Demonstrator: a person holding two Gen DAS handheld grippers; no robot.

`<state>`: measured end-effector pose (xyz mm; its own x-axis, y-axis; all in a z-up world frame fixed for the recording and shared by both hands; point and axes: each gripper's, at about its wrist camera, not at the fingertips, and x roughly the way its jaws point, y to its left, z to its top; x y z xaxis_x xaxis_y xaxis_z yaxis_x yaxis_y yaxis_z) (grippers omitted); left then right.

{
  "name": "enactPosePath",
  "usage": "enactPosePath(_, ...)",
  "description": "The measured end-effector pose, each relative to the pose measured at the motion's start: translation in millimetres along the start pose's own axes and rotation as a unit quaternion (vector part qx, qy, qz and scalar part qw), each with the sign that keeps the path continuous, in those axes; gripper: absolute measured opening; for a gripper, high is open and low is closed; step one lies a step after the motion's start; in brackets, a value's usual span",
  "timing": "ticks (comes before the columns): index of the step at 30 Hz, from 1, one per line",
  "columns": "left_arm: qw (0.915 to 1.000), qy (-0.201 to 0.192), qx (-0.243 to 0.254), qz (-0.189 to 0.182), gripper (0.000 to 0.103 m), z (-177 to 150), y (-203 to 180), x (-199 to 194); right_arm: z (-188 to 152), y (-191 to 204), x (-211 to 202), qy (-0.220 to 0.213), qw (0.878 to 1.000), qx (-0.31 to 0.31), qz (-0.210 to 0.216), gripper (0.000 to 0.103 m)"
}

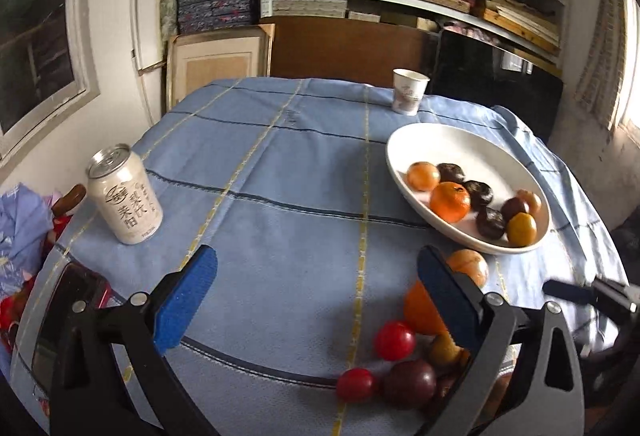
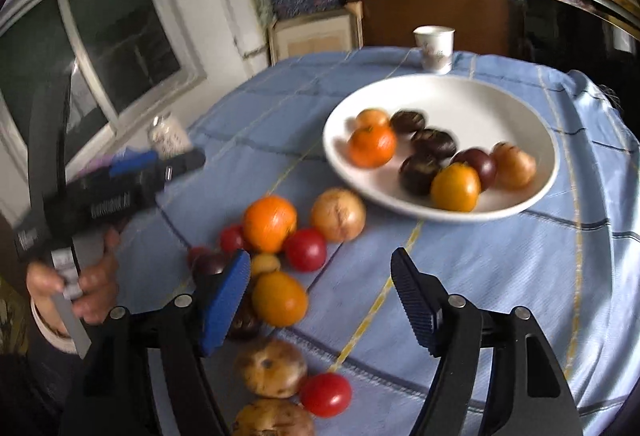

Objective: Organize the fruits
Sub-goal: 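Reach the right tool to another yellow-orange fruit while the left tool reaches a tangerine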

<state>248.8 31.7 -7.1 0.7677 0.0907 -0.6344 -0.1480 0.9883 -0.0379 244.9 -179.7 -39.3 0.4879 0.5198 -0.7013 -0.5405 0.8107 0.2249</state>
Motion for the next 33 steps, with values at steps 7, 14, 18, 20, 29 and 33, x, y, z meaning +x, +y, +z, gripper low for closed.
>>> enactPosePath(7,0.9986,0.028,-0.041,-0.021,0.098,0,14,6,-9,19,17,0.035,0.999,-0.027,0.004,0.073)
enactPosePath(14,0.9987,0.024,-0.042,-0.019,0.098,-1,15,4,-15,27,23,0.049,0.998,-0.031,0.013,0.061)
enactPosePath(18,0.9989,0.021,-0.036,-0.021,0.098,-1,12,2,-16,25,26,0.053,0.998,-0.024,0.018,0.053)
enactPosePath(20,0.9989,0.02,-0.035,-0.023,0.098,-1,12,1,-14,22,28,0.055,0.998,-0.019,0.019,0.051)
enactPosePath(29,0.999,0.021,-0.032,-0.024,0.098,-2,11,0,-14,21,30,0.052,0.998,-0.015,0.018,0.048)
enactPosePath(33,0.999,0.022,-0.032,-0.024,0.098,-2,11,0,-14,21,30,0.052,0.998,-0.011,0.022,0.045)
